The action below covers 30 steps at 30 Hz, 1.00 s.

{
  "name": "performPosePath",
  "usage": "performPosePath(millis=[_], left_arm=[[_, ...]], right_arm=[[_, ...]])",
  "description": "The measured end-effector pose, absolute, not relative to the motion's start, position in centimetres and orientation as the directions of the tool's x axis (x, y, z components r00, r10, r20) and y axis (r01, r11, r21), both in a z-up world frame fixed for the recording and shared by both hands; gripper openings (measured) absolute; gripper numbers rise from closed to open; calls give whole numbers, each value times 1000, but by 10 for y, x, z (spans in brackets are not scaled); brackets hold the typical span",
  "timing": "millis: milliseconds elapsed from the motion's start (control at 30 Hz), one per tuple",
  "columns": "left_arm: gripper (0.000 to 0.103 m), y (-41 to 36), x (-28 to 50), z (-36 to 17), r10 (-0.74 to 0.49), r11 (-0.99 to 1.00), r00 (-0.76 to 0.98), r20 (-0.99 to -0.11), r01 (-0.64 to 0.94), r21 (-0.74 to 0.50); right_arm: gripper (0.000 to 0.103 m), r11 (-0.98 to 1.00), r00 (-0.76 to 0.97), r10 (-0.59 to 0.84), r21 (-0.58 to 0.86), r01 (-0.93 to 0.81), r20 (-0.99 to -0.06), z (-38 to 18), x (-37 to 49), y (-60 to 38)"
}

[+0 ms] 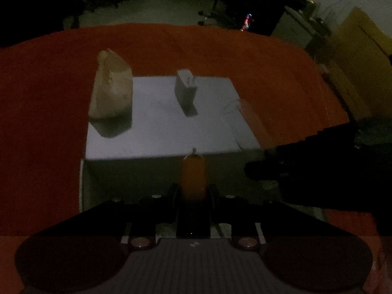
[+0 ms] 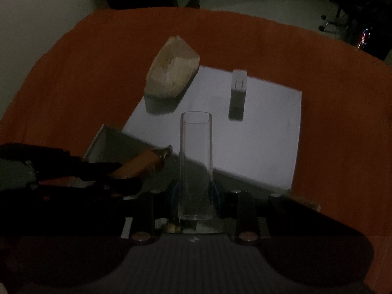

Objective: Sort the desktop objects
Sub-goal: 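Carry clear tube and brown bottle with both tools over the white box, then lower tube and bottle into the box and open both tools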

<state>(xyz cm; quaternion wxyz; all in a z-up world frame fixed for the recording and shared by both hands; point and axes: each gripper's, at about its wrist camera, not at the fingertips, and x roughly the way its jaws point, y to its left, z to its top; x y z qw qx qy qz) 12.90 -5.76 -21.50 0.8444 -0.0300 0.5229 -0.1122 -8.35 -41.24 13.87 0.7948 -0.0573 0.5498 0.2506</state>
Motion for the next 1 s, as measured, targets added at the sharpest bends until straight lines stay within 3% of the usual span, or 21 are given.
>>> performPosePath(millis=[1000], left_arm=[[21,-72,90,-283,-184,975,294,-938,178,-135]], right_arm=[[32,891,131,227,152,-428,-965,54,-134,-440]])
